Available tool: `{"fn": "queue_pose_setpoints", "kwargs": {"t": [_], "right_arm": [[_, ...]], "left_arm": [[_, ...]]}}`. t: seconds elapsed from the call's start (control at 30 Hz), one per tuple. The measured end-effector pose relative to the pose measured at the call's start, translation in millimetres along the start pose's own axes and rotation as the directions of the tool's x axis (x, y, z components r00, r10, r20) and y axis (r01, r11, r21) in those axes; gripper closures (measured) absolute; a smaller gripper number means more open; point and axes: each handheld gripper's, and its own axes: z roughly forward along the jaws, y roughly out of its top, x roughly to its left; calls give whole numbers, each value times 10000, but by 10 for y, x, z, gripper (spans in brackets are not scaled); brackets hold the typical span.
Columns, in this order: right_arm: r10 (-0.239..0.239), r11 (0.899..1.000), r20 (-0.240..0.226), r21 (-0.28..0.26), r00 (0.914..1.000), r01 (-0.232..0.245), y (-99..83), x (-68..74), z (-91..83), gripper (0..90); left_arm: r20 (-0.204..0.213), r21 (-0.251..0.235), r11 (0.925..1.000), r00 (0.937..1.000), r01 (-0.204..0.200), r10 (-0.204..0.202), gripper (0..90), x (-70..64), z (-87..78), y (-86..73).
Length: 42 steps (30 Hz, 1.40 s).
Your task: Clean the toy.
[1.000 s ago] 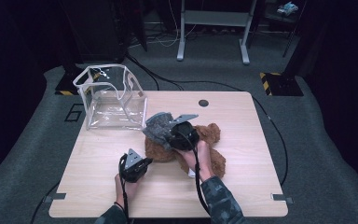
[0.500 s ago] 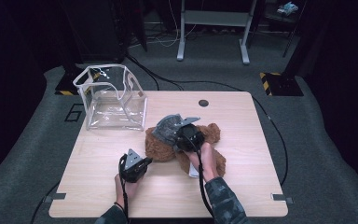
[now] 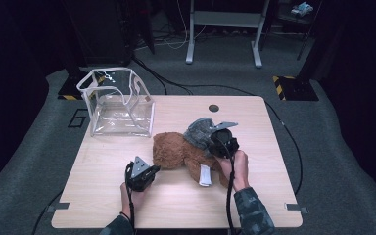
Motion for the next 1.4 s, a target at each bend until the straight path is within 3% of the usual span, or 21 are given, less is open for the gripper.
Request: {"fn": "queue_pose_setpoints", "kwargs": {"t": [0.2, 0.27, 0.33, 0.5, 0.6, 0.63, 0.7, 0.73, 0.77, 0.83, 0.9, 1.07, 1.1, 1.2, 1.4], "right_arm": [[338, 9994, 245, -14, 9991, -338, -99, -162, -21, 769], [467, 9988, 604, 119, 9971, -475, -123, -207, -37, 768], [525, 9985, 681, 128, 9963, -535, -134, -232, -38, 768], [812, 9966, 481, -152, 9955, -805, -142, -285, -125, 767], [602, 9965, 38, -584, 9982, -598, -63, -194, -202, 767], [399, 9961, -340, -775, 9986, -425, 9, -87, -230, 766], [102, 9962, -618, -859, 9980, -155, 84, 50, -224, 766], [102, 9962, -618, -859, 9980, -155, 84, 50, -224, 766], [-189, 9959, -761, -896, 9969, 121, 116, 115, -205, 766], [-623, 9945, -1121, -911, 9917, 522, 208, 337, -101, 766], [-583, 9954, -1190, -826, 9912, 487, 230, 403, -74, 765], [-1309, 9902, -1680, -696, 9771, 1207, 313, 707, 123, 764], [-1547, 9879, -1493, -382, 9766, 1506, 310, 753, 206, 764], [-1750, 9846, -1238, -221, 9768, 1736, 293, 745, 266, 765], [-1267, 9919, -741, -33, 9892, 1268, 205, 576, 234, 767]], "left_arm": [[-2, -7, 10000, 10000, -3, 3, 897, 0, 2, 1], [4, 53, 10000, 10000, -44, 44, 897, 4, 0, 2], [10, 49, 10000, 10000, -42, 42, 897, 5, 0, 2], [24, 75, 10000, 10000, -42, 42, 897, 7, 3, 4], [10, 102, 9999, 10000, -57, 57, 897, 5, 3, 5], [17, 135, 9998, 9999, -110, 109, 897, 7, 0, 5], [-10, 120, 9999, 9999, -114, 115, 897, 5, 3, 5], [-54, 11, 10000, 10000, -66, 66, 897, -2, 10, 1], [-45, -30, 10000, 10000, -26, 26, 897, -6, 12, 0], [-49, -31, 10000, 10000, -42, 42, 897, -6, 11, 0], [-43, 5, 10000, 10000, -51, 51, 897, -9, 10, 0], [-11, 79, 9999, 10000, -76, 76, 897, -5, 4, 4], [-65, 0, 10000, 10000, -43, 43, 897, -10, 10, 0], [-29, 68, 9999, 10000, -74, 74, 897, -4, 5, 3], [-18, 72, 10000, 10000, -64, 64, 897, -6, 5, 3]]}}
